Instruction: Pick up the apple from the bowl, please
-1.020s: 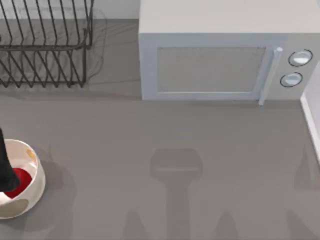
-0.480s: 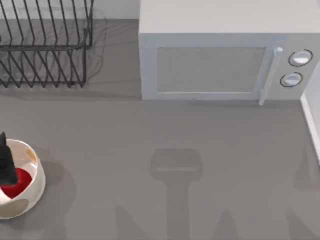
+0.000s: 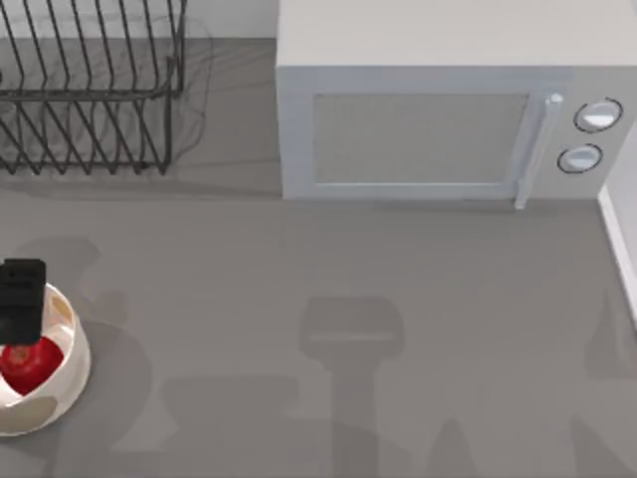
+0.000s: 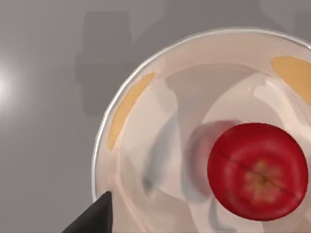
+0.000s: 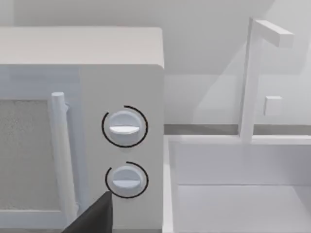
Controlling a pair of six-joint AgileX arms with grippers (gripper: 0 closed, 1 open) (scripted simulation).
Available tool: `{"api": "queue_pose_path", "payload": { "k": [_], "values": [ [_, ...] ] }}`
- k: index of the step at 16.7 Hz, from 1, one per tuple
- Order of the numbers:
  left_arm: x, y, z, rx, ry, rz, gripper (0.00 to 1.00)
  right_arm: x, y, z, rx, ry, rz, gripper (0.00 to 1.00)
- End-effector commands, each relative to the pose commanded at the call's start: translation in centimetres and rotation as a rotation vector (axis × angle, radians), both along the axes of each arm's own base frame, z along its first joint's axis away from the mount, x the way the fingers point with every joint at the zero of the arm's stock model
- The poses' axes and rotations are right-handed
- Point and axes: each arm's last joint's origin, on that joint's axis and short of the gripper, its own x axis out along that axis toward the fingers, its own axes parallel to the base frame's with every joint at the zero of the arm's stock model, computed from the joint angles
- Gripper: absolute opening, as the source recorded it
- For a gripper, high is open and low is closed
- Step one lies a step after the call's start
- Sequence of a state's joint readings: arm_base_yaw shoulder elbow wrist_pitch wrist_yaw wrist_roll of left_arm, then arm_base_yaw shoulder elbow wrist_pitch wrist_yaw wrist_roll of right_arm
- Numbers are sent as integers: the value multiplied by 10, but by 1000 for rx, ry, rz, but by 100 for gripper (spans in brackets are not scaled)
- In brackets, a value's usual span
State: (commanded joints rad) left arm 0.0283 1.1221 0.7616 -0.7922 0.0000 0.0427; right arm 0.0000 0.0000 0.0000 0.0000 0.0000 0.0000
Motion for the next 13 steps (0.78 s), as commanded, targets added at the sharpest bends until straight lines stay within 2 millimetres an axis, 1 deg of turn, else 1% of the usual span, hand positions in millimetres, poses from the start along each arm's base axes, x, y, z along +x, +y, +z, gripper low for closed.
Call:
{"api": "queue_pose_path", "payload": {
  "k": [3, 6, 8, 13],
  "values": [
    [31, 3, -8, -5, 232, -2, 100, 0, 0, 0, 0, 0, 0, 100],
    [51, 4, -16, -9, 374, -4, 100, 0, 0, 0, 0, 0, 0, 100],
    [56, 5, -18, -11, 414, -5, 100, 0, 0, 0, 0, 0, 0, 100],
    [56, 4, -18, -10, 415, -9, 100, 0, 0, 0, 0, 0, 0, 100]
  ]
}}
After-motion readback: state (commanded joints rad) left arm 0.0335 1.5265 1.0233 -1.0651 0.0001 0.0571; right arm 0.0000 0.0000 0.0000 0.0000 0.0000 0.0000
